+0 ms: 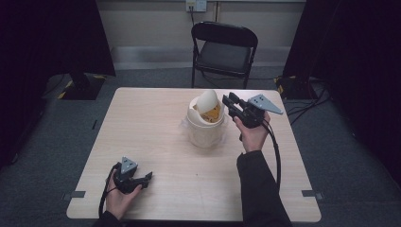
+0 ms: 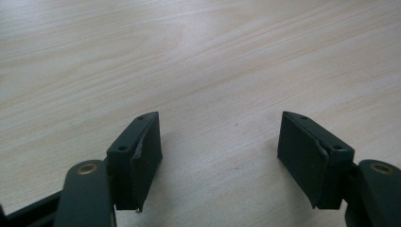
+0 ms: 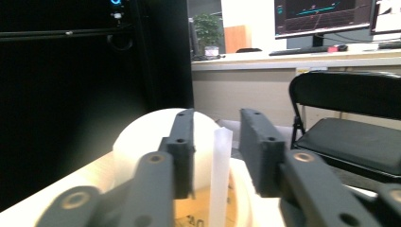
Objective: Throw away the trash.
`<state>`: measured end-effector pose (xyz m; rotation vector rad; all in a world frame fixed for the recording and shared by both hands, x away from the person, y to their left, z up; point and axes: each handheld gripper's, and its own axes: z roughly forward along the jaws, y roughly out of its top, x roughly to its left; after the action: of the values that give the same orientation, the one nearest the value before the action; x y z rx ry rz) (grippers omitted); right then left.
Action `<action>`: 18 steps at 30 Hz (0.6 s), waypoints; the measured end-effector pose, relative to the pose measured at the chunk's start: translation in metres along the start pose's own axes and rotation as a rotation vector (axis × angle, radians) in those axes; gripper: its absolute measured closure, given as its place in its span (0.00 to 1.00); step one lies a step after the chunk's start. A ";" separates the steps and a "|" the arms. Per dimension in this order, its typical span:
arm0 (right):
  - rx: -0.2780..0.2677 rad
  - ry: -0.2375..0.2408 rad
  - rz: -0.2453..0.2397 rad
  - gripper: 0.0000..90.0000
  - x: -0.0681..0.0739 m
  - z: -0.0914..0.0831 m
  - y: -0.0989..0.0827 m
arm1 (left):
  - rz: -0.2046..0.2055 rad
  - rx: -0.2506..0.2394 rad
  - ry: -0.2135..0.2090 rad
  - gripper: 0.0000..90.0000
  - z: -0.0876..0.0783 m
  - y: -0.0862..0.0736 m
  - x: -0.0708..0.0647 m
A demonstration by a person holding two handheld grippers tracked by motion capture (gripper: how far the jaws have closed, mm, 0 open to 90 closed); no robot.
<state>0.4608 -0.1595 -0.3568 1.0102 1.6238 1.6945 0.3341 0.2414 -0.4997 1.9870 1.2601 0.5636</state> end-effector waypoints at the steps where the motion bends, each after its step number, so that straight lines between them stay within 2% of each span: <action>1: -0.005 -0.009 -0.004 0.65 -0.002 -0.003 0.002 | 0.000 0.000 0.000 0.34 0.000 0.000 0.000; 2: -0.003 -0.019 -0.011 0.59 -0.005 -0.010 0.005 | 0.000 0.000 0.000 0.34 0.000 0.000 0.000; 5: -0.011 -0.028 -0.009 0.53 -0.007 -0.017 0.006 | -0.001 -0.002 -0.002 0.35 0.000 0.000 0.000; 6: -0.012 -0.043 -0.004 0.48 -0.012 -0.027 0.004 | -0.001 -0.005 -0.009 0.37 0.000 0.000 0.000; 9: -0.003 -0.054 -0.003 0.46 -0.016 -0.035 0.001 | 0.012 -0.008 -0.011 0.40 -0.001 0.000 0.000; 10: 0.020 -0.069 -0.004 0.44 -0.021 -0.045 -0.006 | 0.015 -0.014 -0.018 0.44 -0.001 0.000 -0.001; 13: 0.041 -0.081 -0.002 0.42 -0.025 -0.052 -0.014 | 0.016 -0.016 -0.026 0.47 -0.001 0.000 -0.001; 15: 0.089 -0.095 0.012 0.40 -0.031 -0.063 -0.027 | 0.015 -0.026 -0.040 0.51 -0.003 0.001 0.000; 17: 0.104 -0.098 0.016 0.39 -0.033 -0.067 -0.032 | 0.010 -0.035 -0.039 0.51 -0.004 0.001 0.000; 18: 0.142 -0.102 0.029 0.39 -0.035 -0.074 -0.044 | 0.012 -0.041 -0.037 0.53 -0.006 0.002 0.000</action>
<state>0.4146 -0.2257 -0.4027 1.1745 1.6886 1.5376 0.3317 0.2430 -0.4943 1.9642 1.2057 0.5515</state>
